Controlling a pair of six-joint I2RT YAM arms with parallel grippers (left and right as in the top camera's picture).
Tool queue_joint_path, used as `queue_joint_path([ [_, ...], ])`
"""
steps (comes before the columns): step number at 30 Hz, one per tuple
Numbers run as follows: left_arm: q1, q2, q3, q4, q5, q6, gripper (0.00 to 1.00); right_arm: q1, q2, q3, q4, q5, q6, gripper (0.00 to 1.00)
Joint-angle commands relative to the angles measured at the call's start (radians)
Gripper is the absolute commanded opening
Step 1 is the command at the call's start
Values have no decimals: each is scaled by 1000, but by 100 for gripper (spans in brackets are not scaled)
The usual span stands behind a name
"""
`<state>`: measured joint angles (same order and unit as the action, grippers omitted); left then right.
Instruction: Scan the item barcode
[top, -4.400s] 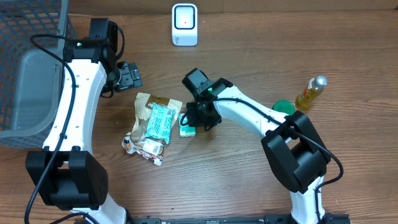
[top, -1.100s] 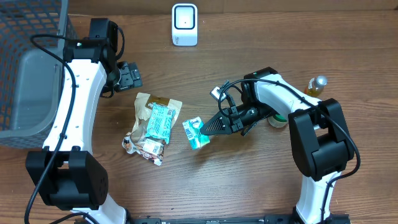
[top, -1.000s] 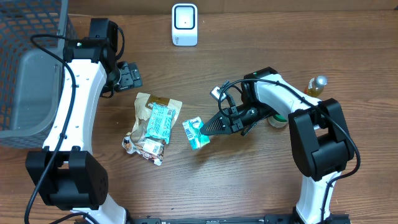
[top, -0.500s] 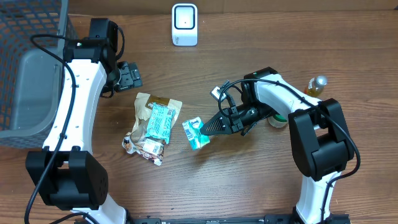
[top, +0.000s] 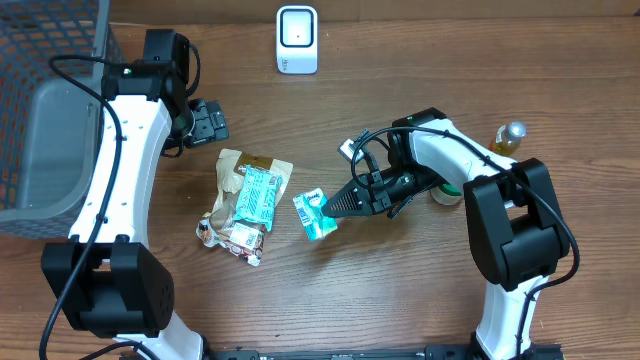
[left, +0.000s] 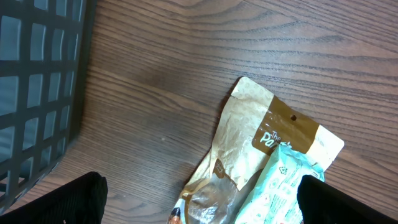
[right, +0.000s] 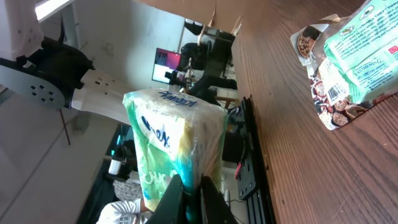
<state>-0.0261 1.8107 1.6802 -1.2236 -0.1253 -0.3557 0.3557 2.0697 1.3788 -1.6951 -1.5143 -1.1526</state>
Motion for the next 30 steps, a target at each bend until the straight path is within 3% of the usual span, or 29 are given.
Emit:
queue_joint_path([
  [1, -7, 1, 16, 1, -13, 12, 100, -5, 3, -3, 3, -50, -49, 4],
  [30, -7, 1, 16, 1, -13, 12, 100, 23, 3, -5, 82, 11, 34, 4],
])
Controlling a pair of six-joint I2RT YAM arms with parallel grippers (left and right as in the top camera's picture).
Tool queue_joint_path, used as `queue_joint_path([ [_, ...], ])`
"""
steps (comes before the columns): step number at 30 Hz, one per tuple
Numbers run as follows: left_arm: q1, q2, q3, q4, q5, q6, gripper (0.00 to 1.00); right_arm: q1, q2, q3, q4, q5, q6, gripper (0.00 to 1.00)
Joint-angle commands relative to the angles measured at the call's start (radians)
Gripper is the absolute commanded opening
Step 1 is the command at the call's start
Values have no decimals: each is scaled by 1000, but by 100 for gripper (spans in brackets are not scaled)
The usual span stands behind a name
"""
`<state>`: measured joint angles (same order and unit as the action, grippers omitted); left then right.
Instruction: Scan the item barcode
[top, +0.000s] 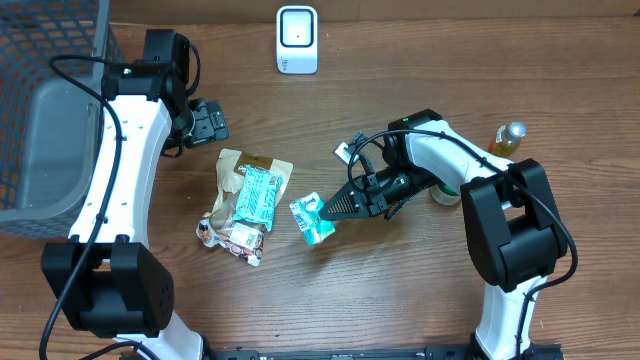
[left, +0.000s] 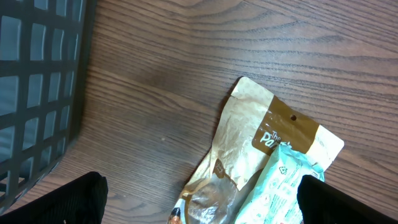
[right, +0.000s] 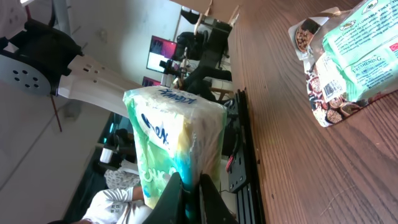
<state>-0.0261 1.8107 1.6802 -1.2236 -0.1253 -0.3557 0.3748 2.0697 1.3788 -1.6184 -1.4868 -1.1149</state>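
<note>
My right gripper is shut on a small green and white tissue pack, held just above the table near its middle. In the right wrist view the tissue pack stands pinched between the black fingers. The white barcode scanner stands at the far edge of the table. My left gripper rests open near the basket, with nothing between its fingers.
A brown snack pouch with a mint green packet on it lies left of the tissue pack. A dark wire basket fills the left side. A small bottle and a tape roll sit at the right.
My right gripper with the tissue pack has shifted slightly left and toward the pouch pile. The left arm has not moved.
</note>
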Motion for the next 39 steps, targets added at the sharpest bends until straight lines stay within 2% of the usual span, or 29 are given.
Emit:
queue_joint_path([
  [1, -7, 1, 16, 1, -13, 12, 100, 4, 3, -5, 8, -17, -3, 4],
  [6, -7, 1, 16, 1, -13, 12, 100, 4, 3, -5, 29, -14, 26, 4],
  [33, -7, 1, 16, 1, -13, 12, 100, 4, 3, -5, 378, 123, 430, 4],
  [39, -7, 1, 16, 1, -13, 12, 100, 4, 3, -5, 558, 224, 661, 4],
])
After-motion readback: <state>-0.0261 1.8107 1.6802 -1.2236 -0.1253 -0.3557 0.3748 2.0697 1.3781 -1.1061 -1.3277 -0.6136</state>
